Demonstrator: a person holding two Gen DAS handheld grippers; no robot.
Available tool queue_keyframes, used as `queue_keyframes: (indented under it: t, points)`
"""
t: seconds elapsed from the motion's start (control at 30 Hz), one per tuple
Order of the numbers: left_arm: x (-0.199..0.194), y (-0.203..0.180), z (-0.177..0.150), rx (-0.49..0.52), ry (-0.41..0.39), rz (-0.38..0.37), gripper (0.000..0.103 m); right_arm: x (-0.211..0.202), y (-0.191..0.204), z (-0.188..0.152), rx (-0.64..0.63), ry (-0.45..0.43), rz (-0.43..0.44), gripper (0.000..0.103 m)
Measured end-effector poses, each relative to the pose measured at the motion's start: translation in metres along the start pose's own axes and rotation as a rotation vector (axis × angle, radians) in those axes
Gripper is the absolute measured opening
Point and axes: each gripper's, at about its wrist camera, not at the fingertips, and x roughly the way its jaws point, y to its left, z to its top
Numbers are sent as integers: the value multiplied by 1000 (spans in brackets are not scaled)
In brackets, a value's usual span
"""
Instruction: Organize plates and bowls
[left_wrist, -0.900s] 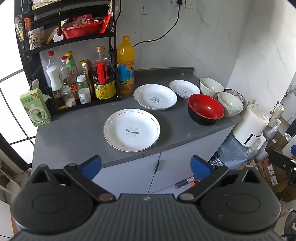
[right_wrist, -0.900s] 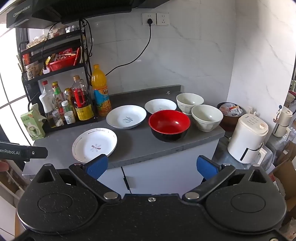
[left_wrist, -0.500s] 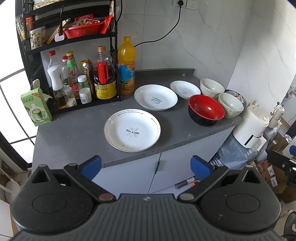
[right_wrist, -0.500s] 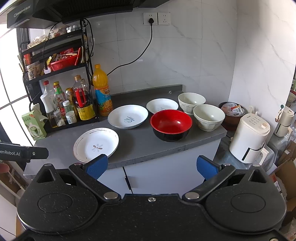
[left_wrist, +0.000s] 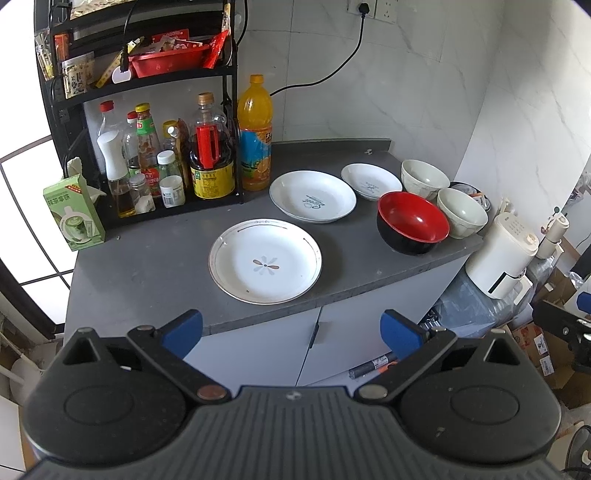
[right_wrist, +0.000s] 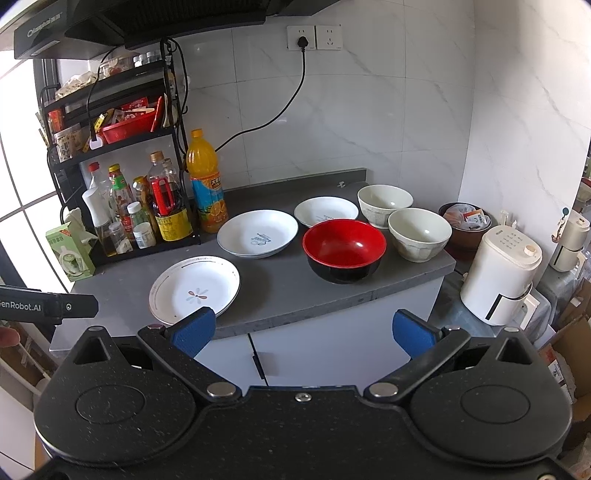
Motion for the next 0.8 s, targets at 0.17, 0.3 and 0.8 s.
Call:
queue_keyframes:
  t: [0.17, 0.3, 0.8]
  points:
    - [-1, 1, 0, -5, 1, -1, 102, 0, 0, 0, -1, 0, -1, 103]
    - [-1, 1, 1, -7, 2, -1, 102, 0, -1, 1, 1, 1, -2, 103]
    - [4, 0, -1, -13, 7, 1, 102, 4, -2, 1, 3, 5, -10, 103]
